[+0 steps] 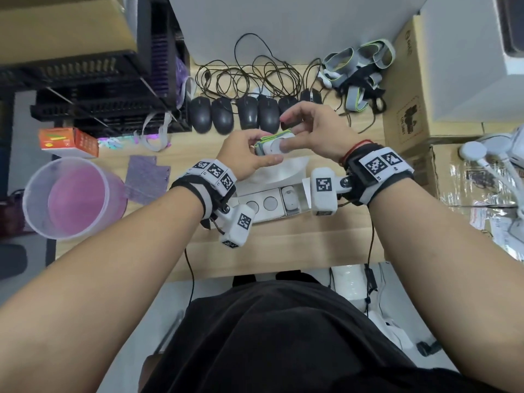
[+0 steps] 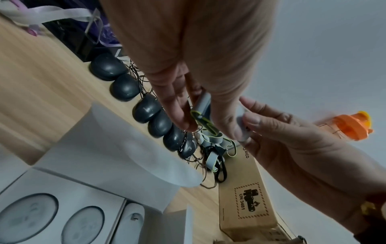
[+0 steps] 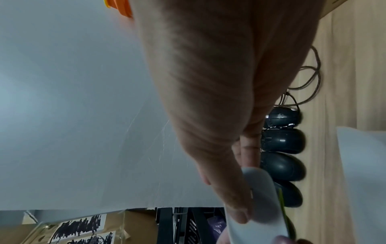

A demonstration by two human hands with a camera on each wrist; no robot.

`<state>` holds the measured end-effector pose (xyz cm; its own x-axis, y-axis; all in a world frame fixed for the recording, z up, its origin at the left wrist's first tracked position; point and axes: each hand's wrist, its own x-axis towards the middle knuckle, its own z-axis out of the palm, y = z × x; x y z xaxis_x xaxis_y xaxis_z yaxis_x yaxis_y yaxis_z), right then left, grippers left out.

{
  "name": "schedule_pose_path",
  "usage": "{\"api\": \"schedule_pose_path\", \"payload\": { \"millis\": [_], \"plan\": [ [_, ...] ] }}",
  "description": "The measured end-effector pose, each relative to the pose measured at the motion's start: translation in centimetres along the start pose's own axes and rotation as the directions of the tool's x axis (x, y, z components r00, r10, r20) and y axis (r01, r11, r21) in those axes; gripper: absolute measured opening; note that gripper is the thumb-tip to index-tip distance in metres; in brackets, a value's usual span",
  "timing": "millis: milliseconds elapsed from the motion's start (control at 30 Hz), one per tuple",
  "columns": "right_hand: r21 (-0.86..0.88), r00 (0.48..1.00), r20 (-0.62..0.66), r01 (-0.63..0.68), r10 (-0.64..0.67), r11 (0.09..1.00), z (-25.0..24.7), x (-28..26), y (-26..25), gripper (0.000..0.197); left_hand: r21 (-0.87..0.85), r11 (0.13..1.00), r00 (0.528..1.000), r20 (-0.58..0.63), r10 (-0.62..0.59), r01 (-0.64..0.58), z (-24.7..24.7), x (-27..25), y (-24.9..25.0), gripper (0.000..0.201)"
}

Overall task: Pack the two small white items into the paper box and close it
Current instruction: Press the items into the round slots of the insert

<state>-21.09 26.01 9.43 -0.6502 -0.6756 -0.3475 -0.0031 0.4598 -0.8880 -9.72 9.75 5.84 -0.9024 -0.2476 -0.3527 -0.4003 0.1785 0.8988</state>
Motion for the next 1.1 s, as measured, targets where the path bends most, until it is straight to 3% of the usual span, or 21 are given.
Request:
{"api": "schedule_pose_path", "payload": {
  "millis": [167, 300, 467, 533, 800, 900, 1000, 1100],
  "plan": [
    [-0.027, 0.993, -0.114, 0.012, -0.015, 1.000, 1.3, 0.5, 0.5, 0.035, -0.186, 0.982, 0.996, -0.076, -0.045, 0.030, -0.5, 0.3, -0.3, 0.039],
    [0.176, 0.998, -0.027, -0.052, 0.057, 0.983, 2.6, 0.3, 0.5, 0.029, -0.238, 0.970, 0.994, -0.085, -0.062, 0.040, -0.8, 0.7, -0.2, 0.048],
    [0.199, 0.999, 0.016, -0.054, 0.052, 0.979, 3.6, 0.4, 0.4, 0.033, -0.222, 0.971, 0.988, -0.098, -0.115, 0.091, -0.2, 1.0, 0.2, 0.067],
    [0.283, 0.997, 0.044, -0.074, 0.064, 0.956, 3.8, 0.4, 0.4, 0.033, -0.244, 0.963, 0.984, -0.107, -0.145, 0.115, -0.1, 1.0, 0.6, 0.075],
    [0.556, 0.992, 0.034, -0.122, 0.125, 0.822, 4.2, 0.1, 0.9, 0.015, -0.321, 0.938, 0.976, -0.122, -0.178, 0.131, 0.4, 1.1, 1.7, 0.062],
    [0.607, 0.989, 0.020, -0.126, 0.143, 0.785, 4.2, -0.1, 1.4, 0.025, -0.394, 0.915, 0.983, -0.109, -0.146, 0.092, 0.5, 1.0, 1.9, 0.061],
    [0.634, 0.987, -0.001, -0.124, 0.162, 0.763, 4.1, -0.4, 2.2, 0.033, -0.308, 0.951, 0.994, -0.086, -0.061, 0.032, 0.8, 0.7, 1.4, 0.058],
    [0.609, 0.958, -0.089, -0.166, 0.274, 0.776, 3.1, -0.9, 2.7, 0.014, -0.042, 0.998, 0.996, -0.081, -0.044, 0.041, 0.9, 0.2, 0.2, 0.052]
  ]
}}
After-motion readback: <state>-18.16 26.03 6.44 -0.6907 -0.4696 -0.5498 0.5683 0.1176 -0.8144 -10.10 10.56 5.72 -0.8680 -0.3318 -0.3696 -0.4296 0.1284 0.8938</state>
